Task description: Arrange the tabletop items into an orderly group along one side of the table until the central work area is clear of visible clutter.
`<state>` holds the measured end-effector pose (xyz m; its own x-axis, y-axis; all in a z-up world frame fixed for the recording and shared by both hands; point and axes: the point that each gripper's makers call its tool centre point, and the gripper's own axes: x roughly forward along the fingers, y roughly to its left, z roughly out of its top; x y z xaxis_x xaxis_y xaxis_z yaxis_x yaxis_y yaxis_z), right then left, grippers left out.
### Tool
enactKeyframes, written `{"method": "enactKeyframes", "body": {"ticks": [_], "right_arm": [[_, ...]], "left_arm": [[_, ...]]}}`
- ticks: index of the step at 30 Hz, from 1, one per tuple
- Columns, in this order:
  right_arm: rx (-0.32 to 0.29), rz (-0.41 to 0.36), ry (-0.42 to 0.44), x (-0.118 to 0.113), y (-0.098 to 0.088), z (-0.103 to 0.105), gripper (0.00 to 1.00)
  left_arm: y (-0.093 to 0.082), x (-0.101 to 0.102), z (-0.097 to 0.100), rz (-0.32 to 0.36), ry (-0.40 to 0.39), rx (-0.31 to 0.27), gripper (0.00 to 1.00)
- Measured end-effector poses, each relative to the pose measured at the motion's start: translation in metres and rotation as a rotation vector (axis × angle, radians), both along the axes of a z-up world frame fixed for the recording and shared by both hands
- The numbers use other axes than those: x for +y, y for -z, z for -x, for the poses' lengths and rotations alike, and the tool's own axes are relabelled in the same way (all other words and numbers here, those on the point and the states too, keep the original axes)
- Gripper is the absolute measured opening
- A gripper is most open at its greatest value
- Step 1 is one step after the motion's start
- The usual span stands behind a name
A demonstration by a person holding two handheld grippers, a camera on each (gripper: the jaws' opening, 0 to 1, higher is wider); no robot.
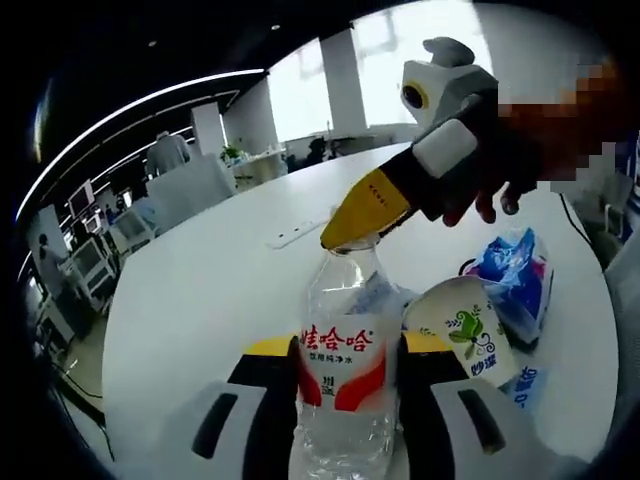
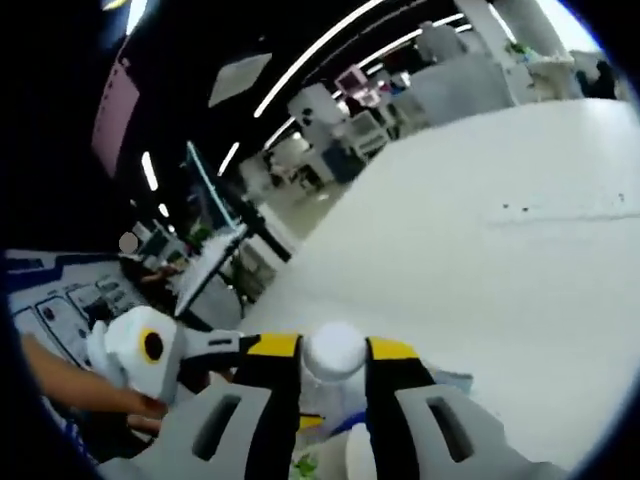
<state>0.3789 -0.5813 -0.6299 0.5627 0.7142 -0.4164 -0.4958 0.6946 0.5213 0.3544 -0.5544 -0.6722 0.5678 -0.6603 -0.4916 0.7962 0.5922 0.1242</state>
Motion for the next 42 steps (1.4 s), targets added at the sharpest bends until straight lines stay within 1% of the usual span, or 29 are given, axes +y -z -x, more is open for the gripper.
{"method": "enactKeyframes", "body": {"ticks": [2, 6, 9, 10, 11, 14, 19, 20, 23, 25, 26, 29, 31, 33, 34, 37, 39, 42], "right_arm": [[-0.017, 0.017, -0.017, 0.004, -0.003, 0.002, 0.20], [-0.097, 0.071, -0.079, 0.012, -0.012, 0.005, 0.20], [-0.163, 0.115, -0.144, 0.020, -0.019, 0.010, 0.20], [-0.164, 0.120, -0.152, 0.022, -0.020, 0.012, 0.20], [-0.177, 0.129, -0.170, 0.025, -0.022, 0.014, 0.20], [-0.200, 0.158, -0.197, 0.032, -0.025, 0.017, 0.20], [-0.230, 0.200, -0.229, 0.040, -0.029, 0.022, 0.20], [-0.234, 0.205, -0.234, 0.042, -0.030, 0.023, 0.20], [-0.247, 0.220, -0.247, 0.046, -0.031, 0.025, 0.20], [-0.253, 0.228, -0.254, 0.048, -0.032, 0.027, 0.20], [-0.259, 0.234, -0.261, 0.050, -0.033, 0.029, 0.20], [-0.270, 0.252, -0.284, 0.055, -0.034, 0.034, 0.20], [-0.276, 0.258, -0.294, 0.058, -0.034, 0.037, 0.20], [-0.282, 0.265, -0.302, 0.061, -0.034, 0.039, 0.20], [-0.291, 0.274, -0.311, 0.064, -0.035, 0.041, 0.20], [-0.320, 0.309, -0.341, 0.070, -0.037, 0.044, 0.20], [-0.340, 0.333, -0.366, 0.075, -0.038, 0.047, 0.20], [-0.367, 0.363, -0.391, 0.082, -0.039, 0.051, 0.20]], "left_arm": [[-0.001, 0.003, 0.001, -0.001, -0.002, 0.000, 0.38], [-0.004, 0.007, 0.005, -0.007, 0.007, -0.014, 0.38], [-0.006, 0.010, 0.009, -0.017, 0.012, -0.020, 0.38], [-0.007, 0.012, 0.011, -0.025, 0.015, -0.021, 0.38], [-0.007, 0.014, 0.013, -0.034, 0.018, -0.028, 0.38], [-0.009, 0.018, 0.017, -0.040, 0.012, -0.036, 0.38], [-0.010, 0.023, 0.021, -0.054, -0.023, -0.048, 0.39], [-0.010, 0.025, 0.022, -0.055, -0.033, -0.053, 0.40], [-0.010, 0.029, 0.021, -0.059, -0.066, -0.062, 0.46], [-0.009, 0.030, 0.021, -0.049, -0.078, -0.051, 0.47], [-0.008, 0.030, 0.022, -0.038, -0.086, -0.038, 0.47], [-0.006, 0.031, 0.023, -0.053, -0.098, -0.037, 0.47], [-0.005, 0.032, 0.023, -0.042, -0.120, -0.026, 0.47], [-0.004, 0.034, 0.023, -0.048, -0.136, -0.021, 0.46], [-0.004, 0.035, 0.023, -0.052, -0.145, -0.022, 0.45], [-0.001, 0.037, 0.025, -0.033, -0.166, 0.004, 0.42], [-0.002, 0.039, 0.026, -0.032, -0.179, 0.001, 0.42], [0.000, 0.043, 0.027, -0.025, -0.211, 0.022, 0.42]]}}
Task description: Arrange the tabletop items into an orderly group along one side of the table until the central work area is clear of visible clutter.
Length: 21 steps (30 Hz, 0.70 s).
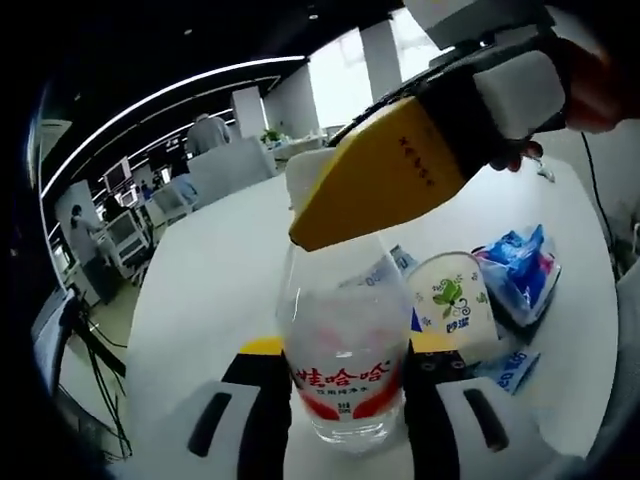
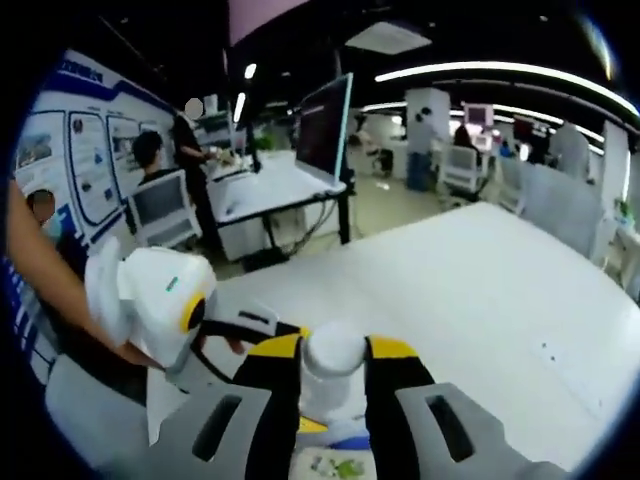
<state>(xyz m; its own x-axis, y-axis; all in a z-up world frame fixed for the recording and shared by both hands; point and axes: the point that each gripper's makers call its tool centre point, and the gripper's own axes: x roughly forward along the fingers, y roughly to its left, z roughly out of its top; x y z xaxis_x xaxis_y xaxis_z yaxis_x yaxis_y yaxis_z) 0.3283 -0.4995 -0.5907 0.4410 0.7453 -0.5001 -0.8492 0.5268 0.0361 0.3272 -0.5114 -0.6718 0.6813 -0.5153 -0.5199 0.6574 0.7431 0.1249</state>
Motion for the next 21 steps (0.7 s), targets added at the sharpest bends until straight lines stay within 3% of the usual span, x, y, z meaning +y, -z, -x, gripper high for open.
{"method": "enactKeyframes", "body": {"ticks": [6, 18, 21], "right_arm": [[-0.019, 0.010, -0.034, 0.012, -0.002, 0.006, 0.20], [0.032, -0.036, -0.016, 0.017, -0.009, 0.015, 0.20], [0.041, -0.053, -0.006, 0.014, -0.014, 0.017, 0.24]], "left_arm": [[0.001, 0.009, 0.004, 0.030, -0.060, 0.012, 0.42], [0.002, 0.016, 0.008, 0.051, -0.082, 0.027, 0.40], [0.003, 0.021, 0.008, 0.072, -0.104, 0.043, 0.40]]}}
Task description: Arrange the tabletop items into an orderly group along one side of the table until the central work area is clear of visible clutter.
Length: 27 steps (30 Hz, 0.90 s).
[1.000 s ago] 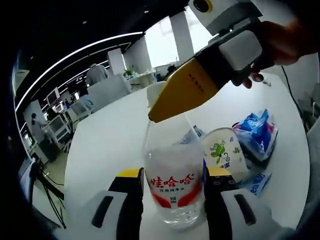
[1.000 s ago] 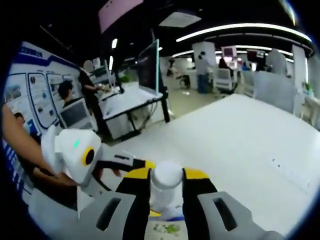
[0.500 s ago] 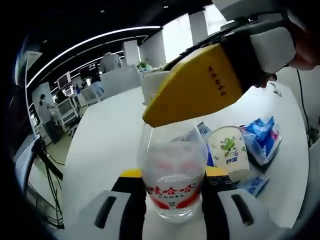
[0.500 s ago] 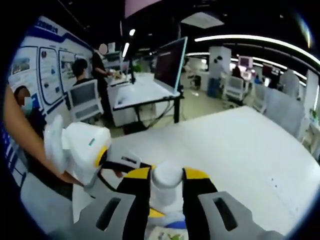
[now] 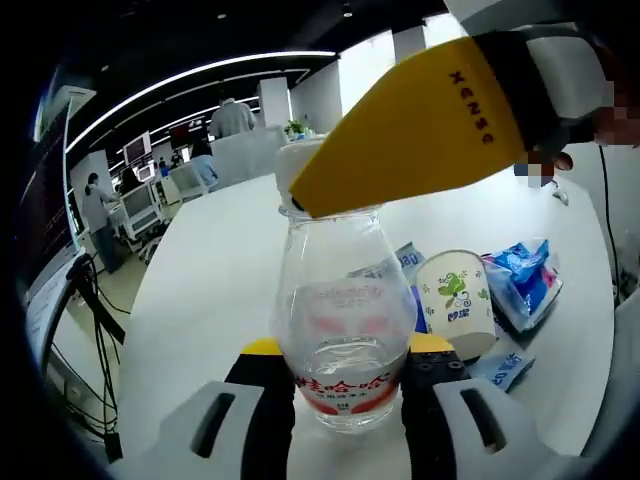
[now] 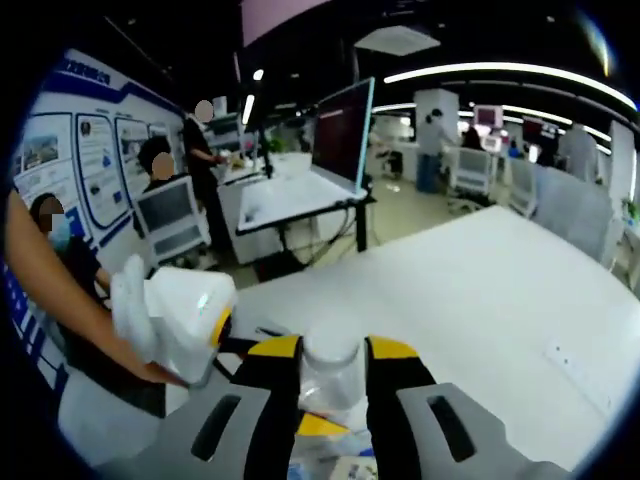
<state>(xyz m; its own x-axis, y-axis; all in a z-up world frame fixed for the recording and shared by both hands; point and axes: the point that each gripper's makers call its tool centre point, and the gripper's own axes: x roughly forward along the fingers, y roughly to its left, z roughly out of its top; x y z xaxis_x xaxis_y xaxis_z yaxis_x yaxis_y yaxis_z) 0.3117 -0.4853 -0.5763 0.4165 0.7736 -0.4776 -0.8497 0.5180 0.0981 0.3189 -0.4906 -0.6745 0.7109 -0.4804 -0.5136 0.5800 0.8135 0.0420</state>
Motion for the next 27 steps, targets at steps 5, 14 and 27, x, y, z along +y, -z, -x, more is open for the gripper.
{"method": "enactKeyframes", "body": {"ticks": [5, 14, 27], "right_arm": [[-0.015, -0.014, 0.014, -0.007, -0.010, 0.005, 0.27], [-0.032, -0.018, 0.045, -0.025, -0.020, 0.018, 0.39], [-0.047, -0.024, 0.133, -0.059, -0.026, 0.047, 0.74]], "left_arm": [[0.002, 0.006, 0.002, 0.024, -0.030, 0.015, 0.39], [0.003, 0.008, 0.004, 0.005, -0.038, 0.019, 0.39], [0.003, 0.013, -0.001, 0.023, -0.108, 0.041, 0.38]]}}
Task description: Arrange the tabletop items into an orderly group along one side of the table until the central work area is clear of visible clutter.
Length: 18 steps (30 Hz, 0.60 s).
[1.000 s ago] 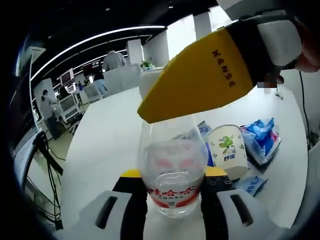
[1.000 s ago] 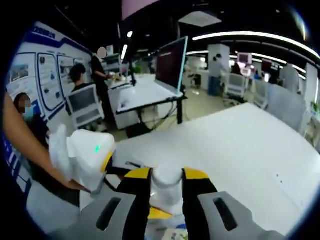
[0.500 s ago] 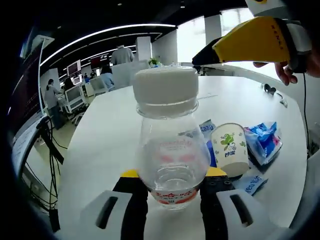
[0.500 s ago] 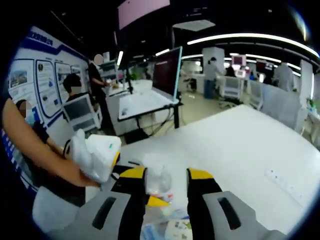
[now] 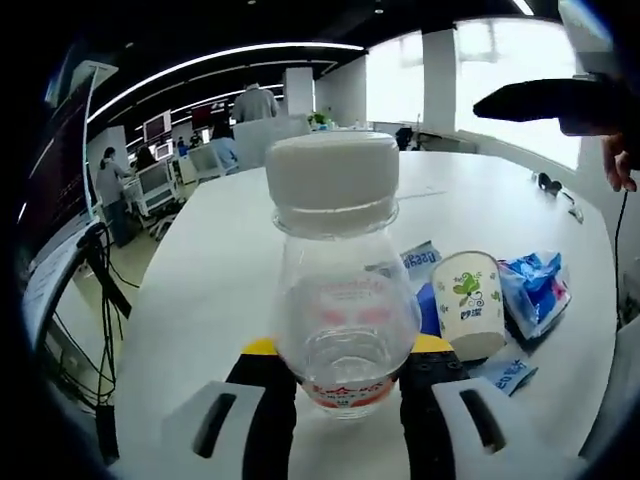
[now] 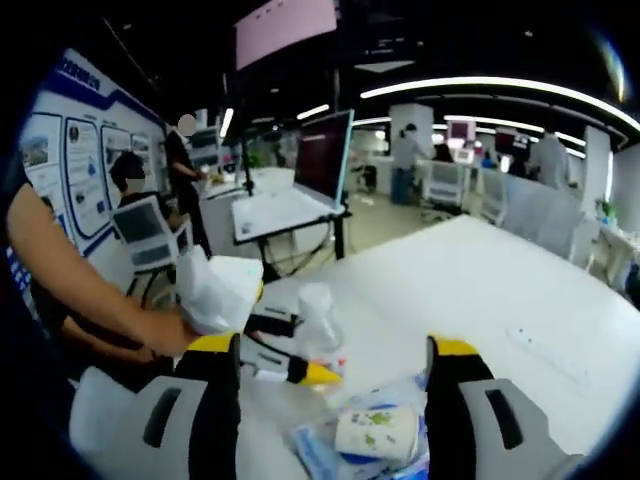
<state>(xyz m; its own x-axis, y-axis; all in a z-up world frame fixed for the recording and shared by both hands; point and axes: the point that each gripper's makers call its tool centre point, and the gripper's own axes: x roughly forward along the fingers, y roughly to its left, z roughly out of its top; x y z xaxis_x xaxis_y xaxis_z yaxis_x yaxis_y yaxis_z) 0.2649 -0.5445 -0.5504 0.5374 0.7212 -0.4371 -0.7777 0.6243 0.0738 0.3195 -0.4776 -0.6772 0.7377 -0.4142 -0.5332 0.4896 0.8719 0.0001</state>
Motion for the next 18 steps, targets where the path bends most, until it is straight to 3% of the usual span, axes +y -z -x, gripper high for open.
{"method": "enactKeyframes", "body": {"ticks": [12, 18], "right_arm": [[-0.025, 0.027, 0.066, -0.032, 0.008, 0.015, 0.87], [-0.011, -0.004, 0.122, -0.049, 0.014, 0.019, 0.90]], "left_arm": [[-0.003, 0.009, -0.008, 0.017, -0.063, 0.000, 0.38], [-0.008, 0.014, -0.012, 0.012, -0.083, -0.021, 0.38]]}}
